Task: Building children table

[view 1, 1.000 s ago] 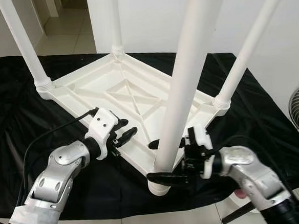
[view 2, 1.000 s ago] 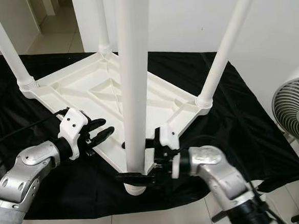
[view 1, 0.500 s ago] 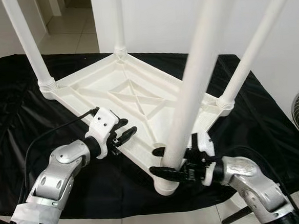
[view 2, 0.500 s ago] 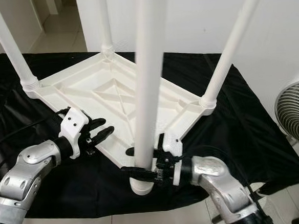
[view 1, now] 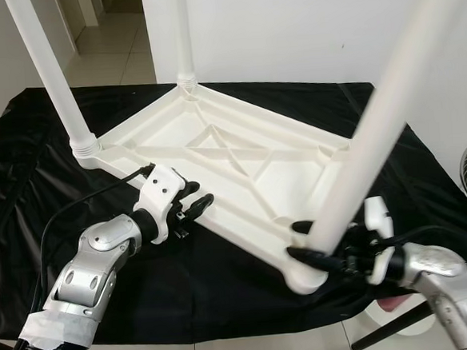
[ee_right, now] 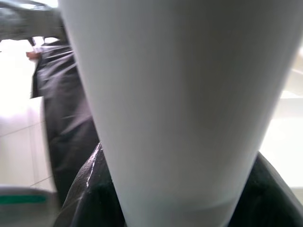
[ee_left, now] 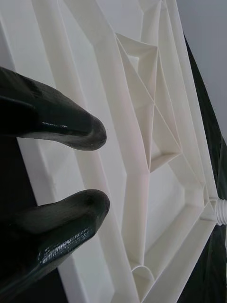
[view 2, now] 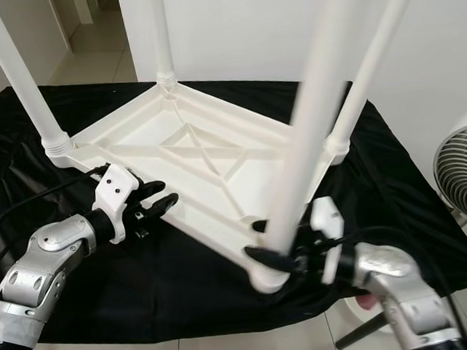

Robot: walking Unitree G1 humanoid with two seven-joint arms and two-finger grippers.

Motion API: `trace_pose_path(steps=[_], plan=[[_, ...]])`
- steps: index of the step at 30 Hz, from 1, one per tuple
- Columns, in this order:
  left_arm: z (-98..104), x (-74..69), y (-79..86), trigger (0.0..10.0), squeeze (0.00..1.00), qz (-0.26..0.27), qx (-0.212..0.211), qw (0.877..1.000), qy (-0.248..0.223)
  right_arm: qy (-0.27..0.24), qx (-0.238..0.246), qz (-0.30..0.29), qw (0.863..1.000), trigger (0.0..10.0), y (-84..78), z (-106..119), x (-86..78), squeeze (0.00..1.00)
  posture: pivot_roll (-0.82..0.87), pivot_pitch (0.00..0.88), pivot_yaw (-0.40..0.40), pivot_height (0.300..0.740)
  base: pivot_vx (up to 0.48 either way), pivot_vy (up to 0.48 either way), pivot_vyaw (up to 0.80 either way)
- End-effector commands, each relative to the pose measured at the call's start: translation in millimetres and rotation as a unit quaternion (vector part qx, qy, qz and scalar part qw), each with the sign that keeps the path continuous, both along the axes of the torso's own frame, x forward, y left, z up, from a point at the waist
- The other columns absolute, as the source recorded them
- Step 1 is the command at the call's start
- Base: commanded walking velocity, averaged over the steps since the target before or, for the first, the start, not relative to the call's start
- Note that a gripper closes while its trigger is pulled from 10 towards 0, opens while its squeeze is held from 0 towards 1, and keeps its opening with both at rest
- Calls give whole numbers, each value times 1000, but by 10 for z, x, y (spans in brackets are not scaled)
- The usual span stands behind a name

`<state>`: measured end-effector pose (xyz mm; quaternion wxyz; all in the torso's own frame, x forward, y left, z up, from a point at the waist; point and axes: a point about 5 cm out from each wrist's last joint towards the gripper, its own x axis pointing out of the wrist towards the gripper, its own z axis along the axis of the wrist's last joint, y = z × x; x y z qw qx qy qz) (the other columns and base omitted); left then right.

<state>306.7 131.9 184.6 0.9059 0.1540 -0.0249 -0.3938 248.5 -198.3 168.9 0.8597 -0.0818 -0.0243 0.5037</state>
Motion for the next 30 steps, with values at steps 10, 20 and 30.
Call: trace_pose_path(steps=[10,20,30], plan=[[-1,-21,-46,10000,0,-44,11,999,4,16,8,-84,996,10000,-71,-130,77,0,20,104,-3,740,0,0,0],[10,-172,-240,10000,0,-127,25,992,-8,10,66,-136,989,10000,32,-147,83,1000,25,105,-10,740,0,0,0],[-59,-164,-400,10000,0,-188,54,981,0,-1,71,-177,982,10000,120,-265,-200,0,-10,101,8,740,0,0,0]])
